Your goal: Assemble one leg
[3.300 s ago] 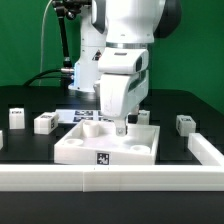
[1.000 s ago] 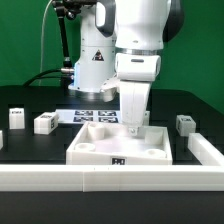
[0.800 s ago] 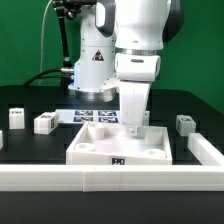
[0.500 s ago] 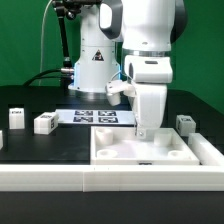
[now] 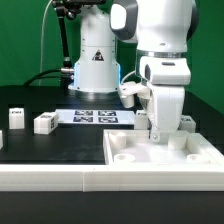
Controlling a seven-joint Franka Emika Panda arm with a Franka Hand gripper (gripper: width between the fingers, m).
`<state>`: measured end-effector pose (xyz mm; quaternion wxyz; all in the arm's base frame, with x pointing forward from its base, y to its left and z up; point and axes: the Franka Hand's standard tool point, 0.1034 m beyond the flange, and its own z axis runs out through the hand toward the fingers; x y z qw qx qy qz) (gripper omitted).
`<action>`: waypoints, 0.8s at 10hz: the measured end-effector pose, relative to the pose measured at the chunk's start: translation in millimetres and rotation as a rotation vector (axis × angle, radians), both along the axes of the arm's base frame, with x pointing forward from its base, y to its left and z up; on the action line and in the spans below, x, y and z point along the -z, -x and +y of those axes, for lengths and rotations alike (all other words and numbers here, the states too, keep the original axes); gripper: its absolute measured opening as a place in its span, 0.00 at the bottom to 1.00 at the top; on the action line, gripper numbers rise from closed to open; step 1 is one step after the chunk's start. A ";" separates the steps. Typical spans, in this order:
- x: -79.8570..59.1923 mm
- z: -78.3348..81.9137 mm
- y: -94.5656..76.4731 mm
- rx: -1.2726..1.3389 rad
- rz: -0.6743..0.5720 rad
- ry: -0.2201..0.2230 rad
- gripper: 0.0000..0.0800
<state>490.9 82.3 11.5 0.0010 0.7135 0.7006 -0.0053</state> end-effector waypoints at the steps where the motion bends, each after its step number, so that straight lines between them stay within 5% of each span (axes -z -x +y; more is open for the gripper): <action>1: 0.2 -0.2 0.2 0.000 0.001 0.000 0.07; 4: 0.4 -0.4 0.3 0.001 0.001 0.000 0.68; 8: 0.5 -0.5 0.3 0.001 0.001 0.000 0.80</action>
Offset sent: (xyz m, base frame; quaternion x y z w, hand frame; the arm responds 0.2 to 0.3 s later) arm 0.0000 0.0000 0.0000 0.0000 0.0000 0.0000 1.0000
